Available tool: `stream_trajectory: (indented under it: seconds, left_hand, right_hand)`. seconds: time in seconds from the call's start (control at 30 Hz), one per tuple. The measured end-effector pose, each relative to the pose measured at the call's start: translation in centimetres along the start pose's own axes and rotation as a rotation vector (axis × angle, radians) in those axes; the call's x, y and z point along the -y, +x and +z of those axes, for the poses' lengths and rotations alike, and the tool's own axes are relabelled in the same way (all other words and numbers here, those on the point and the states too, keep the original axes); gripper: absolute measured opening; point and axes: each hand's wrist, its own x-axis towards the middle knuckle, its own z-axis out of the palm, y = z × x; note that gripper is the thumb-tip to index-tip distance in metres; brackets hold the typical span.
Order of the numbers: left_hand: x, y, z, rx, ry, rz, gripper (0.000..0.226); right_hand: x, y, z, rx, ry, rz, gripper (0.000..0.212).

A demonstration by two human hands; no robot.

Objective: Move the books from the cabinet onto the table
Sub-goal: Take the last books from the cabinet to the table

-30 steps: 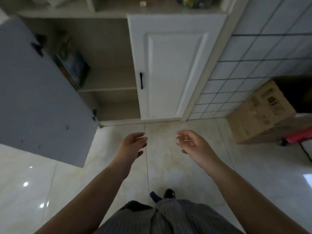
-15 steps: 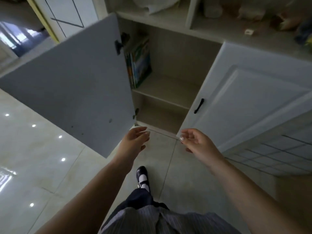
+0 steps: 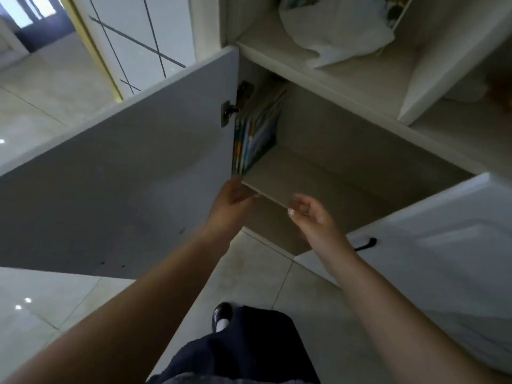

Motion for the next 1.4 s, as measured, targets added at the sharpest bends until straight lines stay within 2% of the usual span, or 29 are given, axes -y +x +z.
stream_trajectory:
  seconds: [0.1, 0.2, 0.27, 0.5, 0.7, 0.8, 0.87, 0.97, 1.03, 1.17, 1.3, 1.4]
  left_hand:
    - [-0.2, 4.3, 0.7, -0.006, -0.006, 0.045, 0.075]
    - [-0.1, 8.1, 1.1, 0.022, 0.129, 0.202, 0.075]
    - [0.1, 10.5, 1.3, 0.028, 0.207, 0.288, 0.088]
    - [1.5, 17.0, 2.0, -0.066, 0.307, 0.387, 0.101]
    - [1.9, 19.1, 2.3, -0.15, 0.318, 0.423, 0.095]
    - [1.8, 19.3, 2.9, -0.258, 0.34, 0.478, 0.09]
    - [1.7, 19.8, 3.4, -0.268, 0.361, 0.401, 0.089]
    - [2.3, 20.9, 3.6, -0.3, 0.524, 0.293, 0.078]
    - [2.5, 21.7, 4.0, -0.325, 0.543, 0.298, 0.077]
    - [1.8, 22.6, 5.1, -0.308, 0.406, 0.263, 0.061]
    - [1.4, 23.3, 5.2, -0.365, 0.466, 0.288, 0.057]
    - [1.0, 22.4, 5.2, -0.394, 0.511, 0.311, 0.045]
  right_hand:
    - [1.0, 4.4, 0.4, -0.004, 0.097, 0.016, 0.024]
    - [1.7, 8.2, 0.6, 0.015, 0.155, 0.033, 0.022]
    - [2.2, 10.5, 0.9, 0.039, 0.152, 0.022, 0.027]
    - [3.9, 17.1, 2.1, 0.178, 0.146, -0.021, 0.046]
    - [4.4, 21.1, 2.6, 0.22, 0.059, -0.04, 0.049]
    - [4.8, 22.1, 2.5, 0.233, 0.042, -0.049, 0.048]
    - [5.1, 22.5, 2.4, 0.258, 0.02, -0.081, 0.044]
    - [4.7, 23.1, 1.6, 0.243, -0.021, -0.117, 0.047]
    - [4.0, 23.1, 1.1, 0.252, 0.005, -0.102, 0.052]
    - [2.9, 23.2, 0.2, 0.244, 0.042, -0.056, 0.054]
    - [2.7, 23.1, -0.2, 0.301, 0.016, -0.021, 0.058]
    - [3.2, 22.7, -0.9, 0.356, 0.01, -0.013, 0.06]
